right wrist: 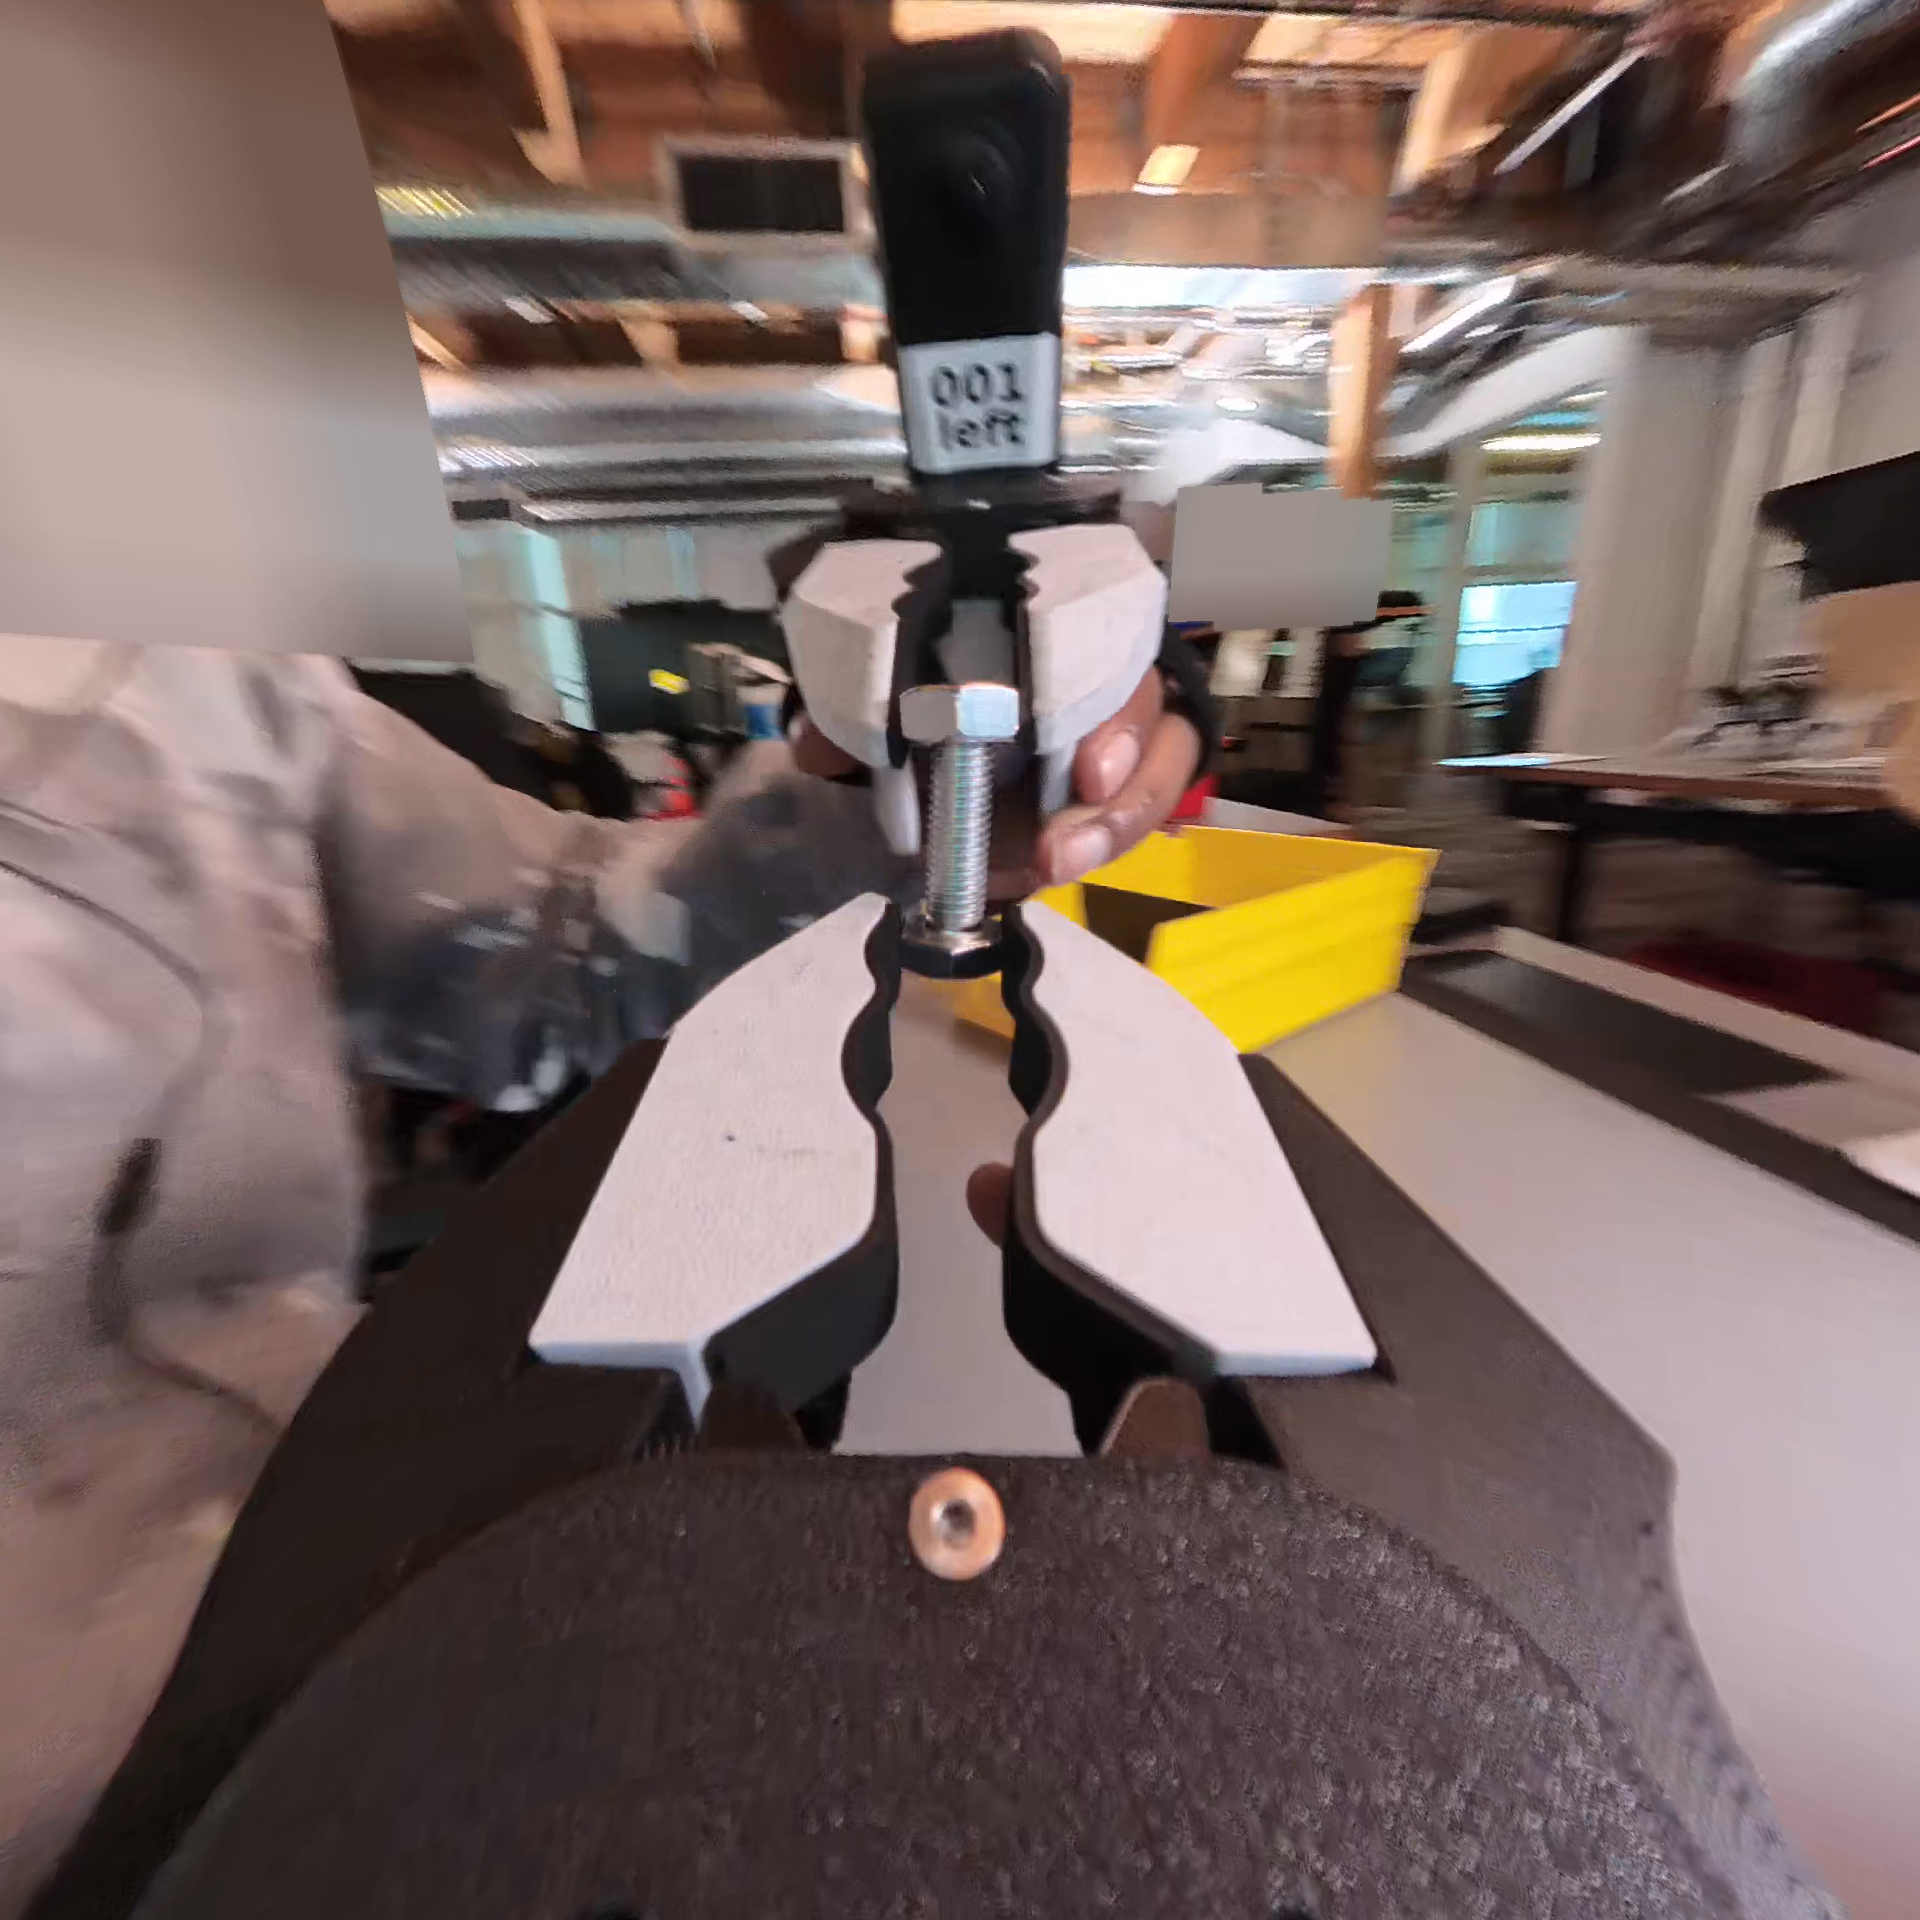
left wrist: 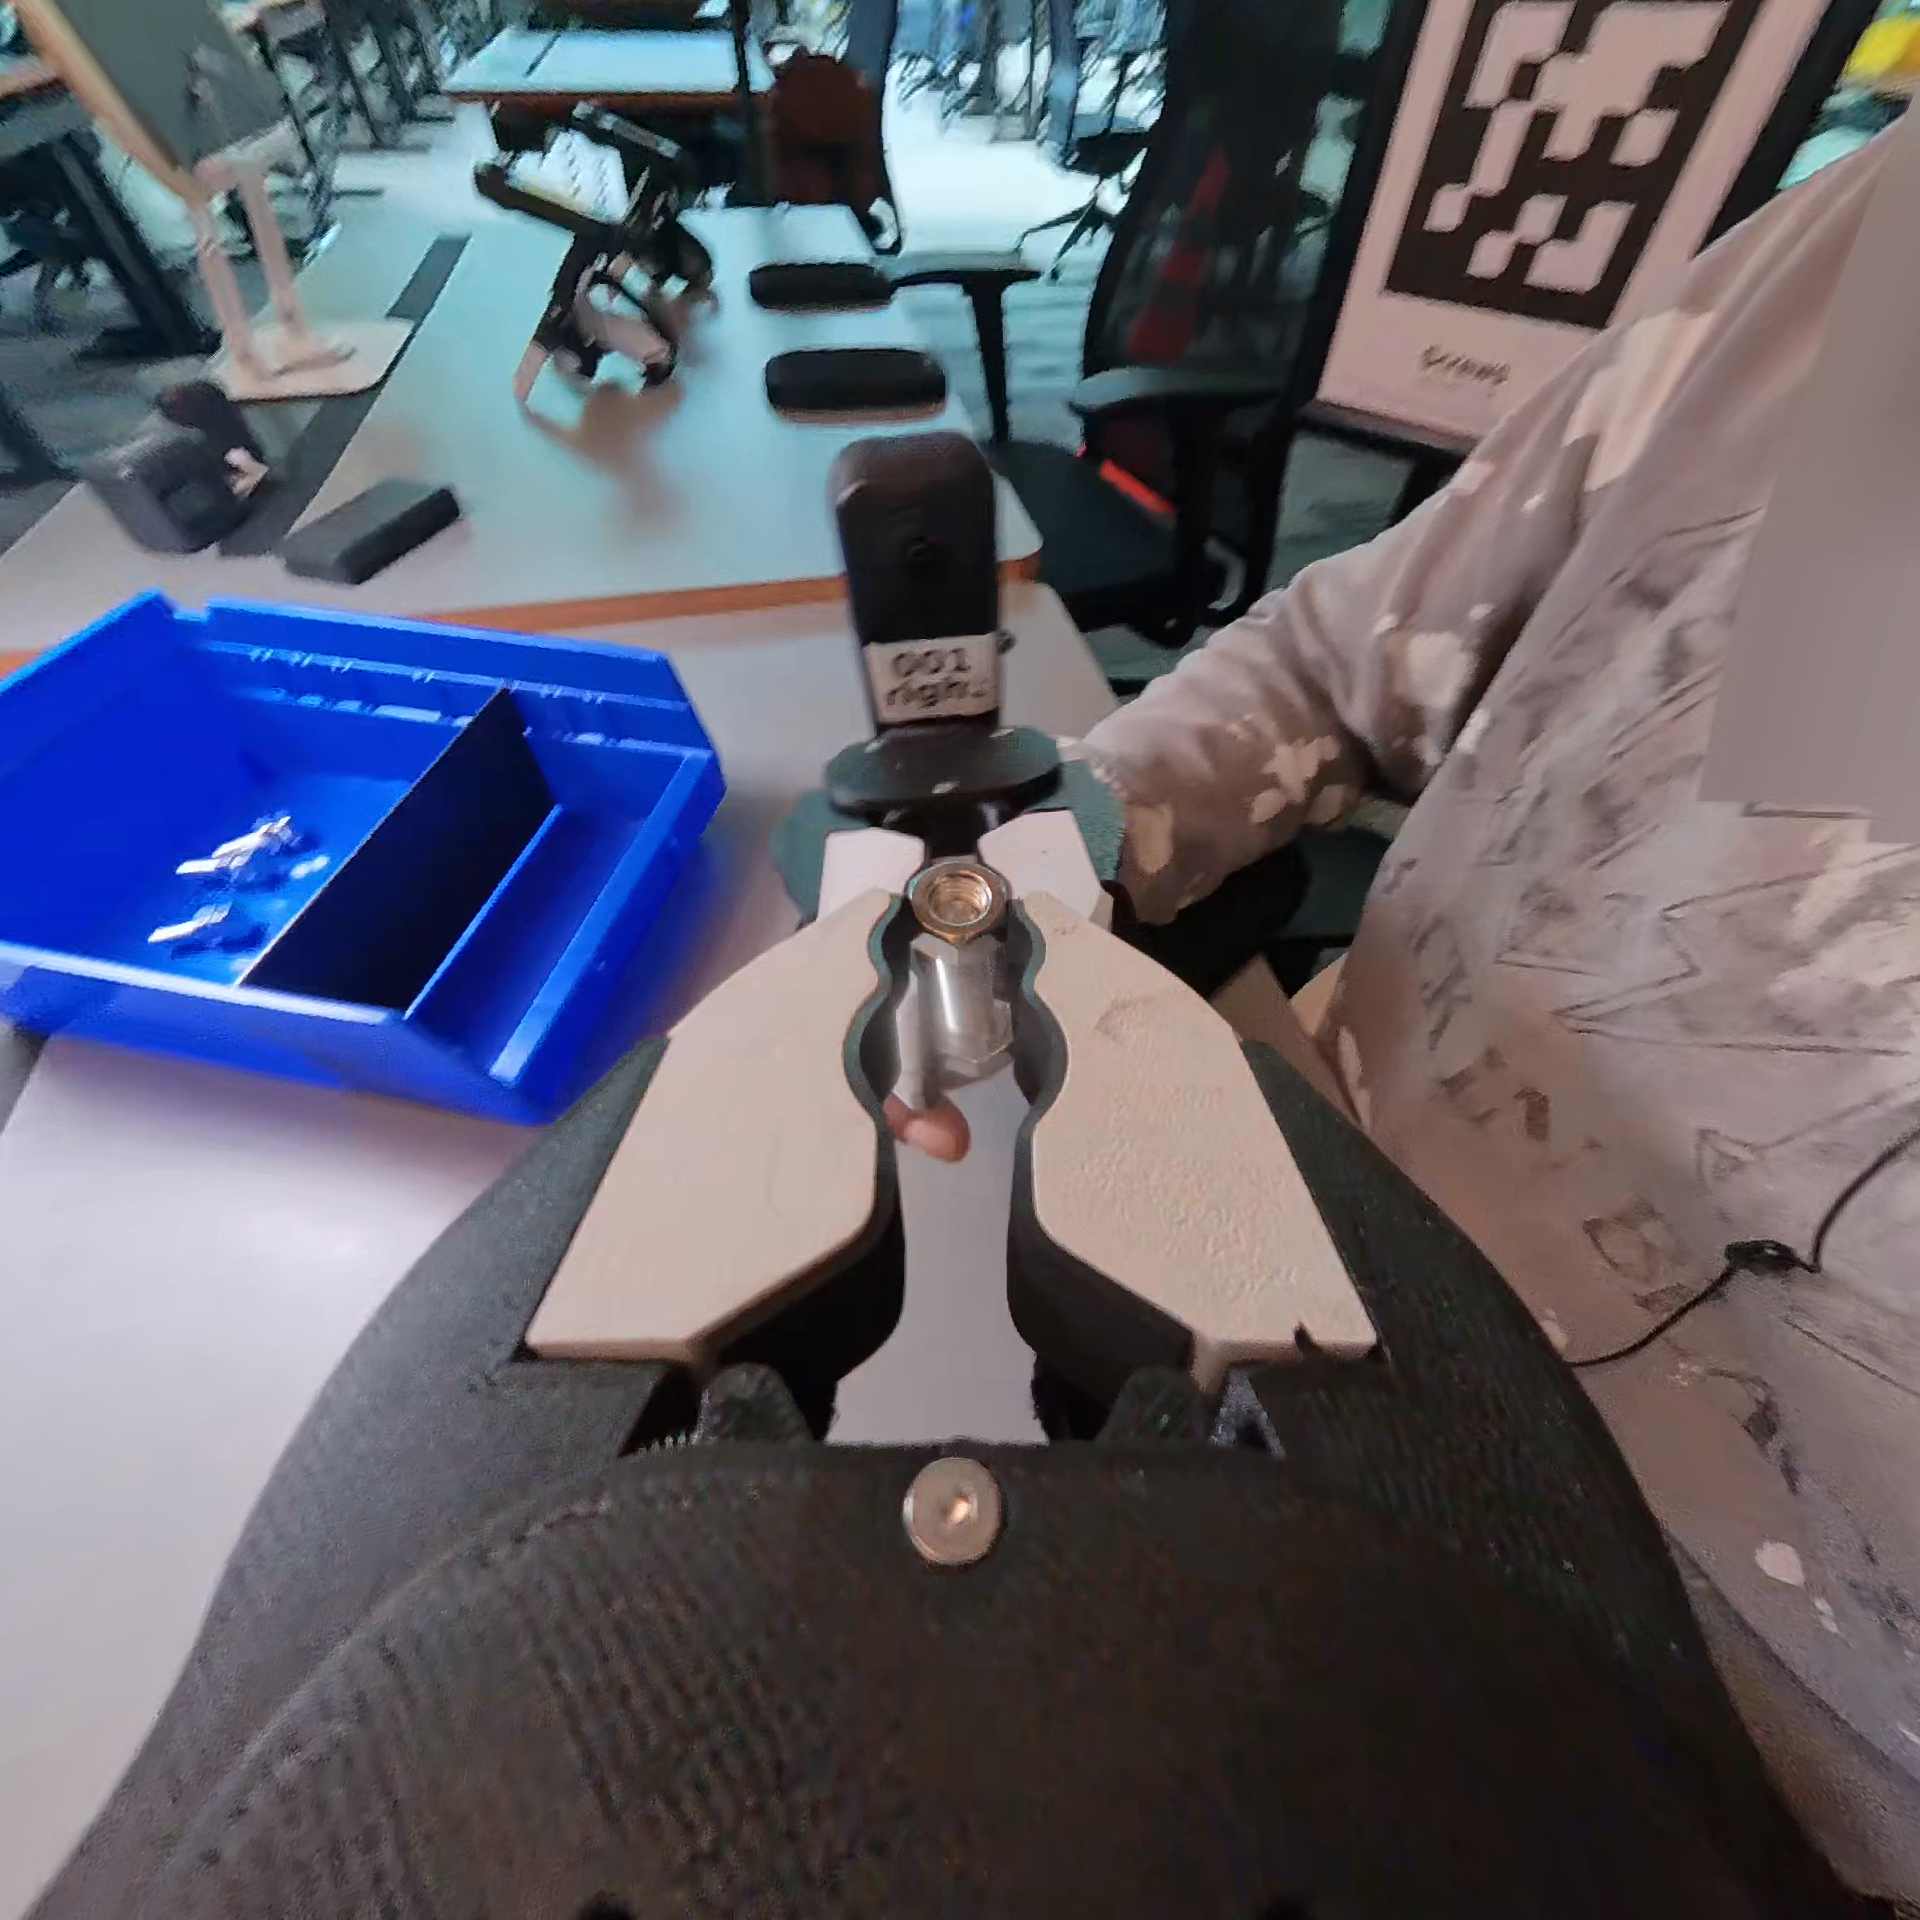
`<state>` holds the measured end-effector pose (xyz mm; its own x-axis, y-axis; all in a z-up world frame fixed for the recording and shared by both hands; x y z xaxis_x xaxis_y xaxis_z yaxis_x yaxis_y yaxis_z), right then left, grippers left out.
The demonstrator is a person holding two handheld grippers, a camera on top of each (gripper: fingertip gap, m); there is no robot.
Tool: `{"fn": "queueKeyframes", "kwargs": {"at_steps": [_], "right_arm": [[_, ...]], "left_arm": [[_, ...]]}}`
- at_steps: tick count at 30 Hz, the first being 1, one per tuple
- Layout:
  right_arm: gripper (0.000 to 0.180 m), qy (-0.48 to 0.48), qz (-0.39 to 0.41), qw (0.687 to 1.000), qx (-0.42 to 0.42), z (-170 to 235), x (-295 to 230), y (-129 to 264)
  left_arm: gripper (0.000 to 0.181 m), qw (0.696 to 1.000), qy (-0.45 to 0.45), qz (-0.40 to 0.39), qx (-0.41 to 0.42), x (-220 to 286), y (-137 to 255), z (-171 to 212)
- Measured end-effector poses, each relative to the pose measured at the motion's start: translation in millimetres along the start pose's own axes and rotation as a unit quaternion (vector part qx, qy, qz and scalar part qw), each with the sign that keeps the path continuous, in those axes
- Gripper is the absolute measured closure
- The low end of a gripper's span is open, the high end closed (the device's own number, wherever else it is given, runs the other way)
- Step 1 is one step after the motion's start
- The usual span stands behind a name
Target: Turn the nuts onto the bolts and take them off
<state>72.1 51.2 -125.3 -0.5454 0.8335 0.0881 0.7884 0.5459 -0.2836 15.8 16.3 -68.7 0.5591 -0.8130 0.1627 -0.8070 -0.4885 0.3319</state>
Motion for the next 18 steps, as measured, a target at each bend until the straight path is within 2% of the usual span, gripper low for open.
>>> {"fn": "queueKeyframes", "kwargs": {"at_steps": [3, 8, 18], "right_arm": [[0.161, 0.046, 0.073, 0.996, -0.026, 6.1, 7.1, -0.6], [0.161, 0.091, 0.147, 0.982, -0.073, 15.4, 14.5, -1.2], [0.161, 0.090, 0.198, 0.965, -0.145, 32.3, 23.5, -2.0]], "left_arm": [[0.162, 0.999, 0.006, -0.048, -0.024, -7.0, 1.3, 3.0], [0.163, 0.991, -0.005, -0.114, -0.067, -14.8, 0.8, 8.6], [0.162, 0.976, 0.008, -0.173, -0.132, -28.9, 0.9, 21.5]]}}
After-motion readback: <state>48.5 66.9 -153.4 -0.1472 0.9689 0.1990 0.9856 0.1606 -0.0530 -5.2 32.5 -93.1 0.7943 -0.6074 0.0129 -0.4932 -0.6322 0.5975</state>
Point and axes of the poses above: each gripper's, where its closed fingertips meet, y back along the fingers, z out of its underside, x = y × z across the jaws, the point moved 5 cm from there along y, back along the fingers, and after that the axes turned 9 degrees about y, right-handed, at the moved point
